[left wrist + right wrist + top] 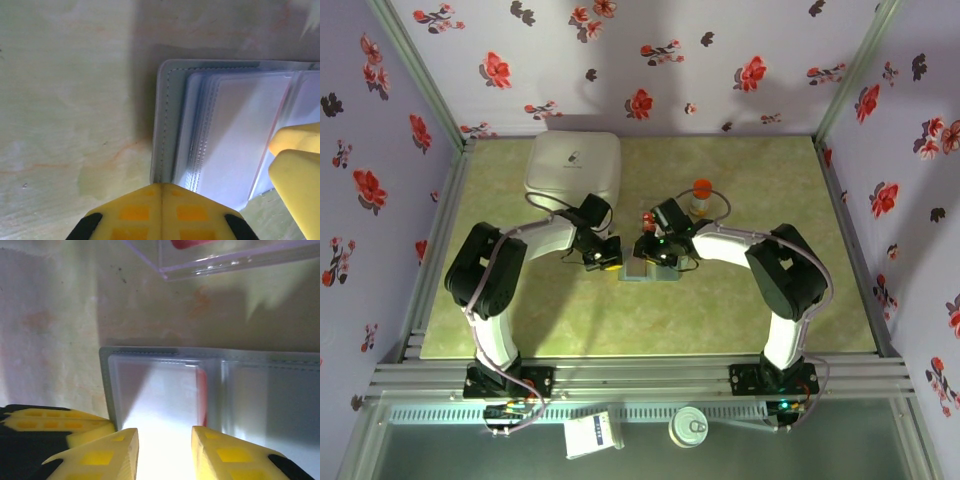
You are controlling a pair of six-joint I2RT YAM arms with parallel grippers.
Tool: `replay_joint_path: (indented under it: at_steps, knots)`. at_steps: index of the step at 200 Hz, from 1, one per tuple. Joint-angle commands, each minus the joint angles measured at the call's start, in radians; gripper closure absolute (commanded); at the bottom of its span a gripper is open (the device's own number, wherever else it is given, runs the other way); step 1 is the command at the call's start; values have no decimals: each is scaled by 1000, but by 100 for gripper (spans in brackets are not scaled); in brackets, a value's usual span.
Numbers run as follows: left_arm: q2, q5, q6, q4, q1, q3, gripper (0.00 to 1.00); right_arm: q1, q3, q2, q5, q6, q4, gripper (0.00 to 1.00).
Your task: Take the credit cards out of the card holder
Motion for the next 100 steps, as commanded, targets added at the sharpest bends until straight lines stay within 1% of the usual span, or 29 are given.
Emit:
replay_joint_path:
  at_steps: [1, 31, 48, 100]
  knots:
    - [18, -12, 24, -30, -6, 13, 100, 10, -18, -15, -21, 36, 30, 69]
    - [19, -15, 26, -34, -6, 12, 100, 15, -19, -3, -23, 39, 35, 72]
    - [20, -15, 24, -34, -6, 14, 100, 16, -16, 3, -18, 35, 27, 71]
    - [24, -18, 25, -40, -6, 17, 100, 16, 10, 7, 28, -10, -71, 69]
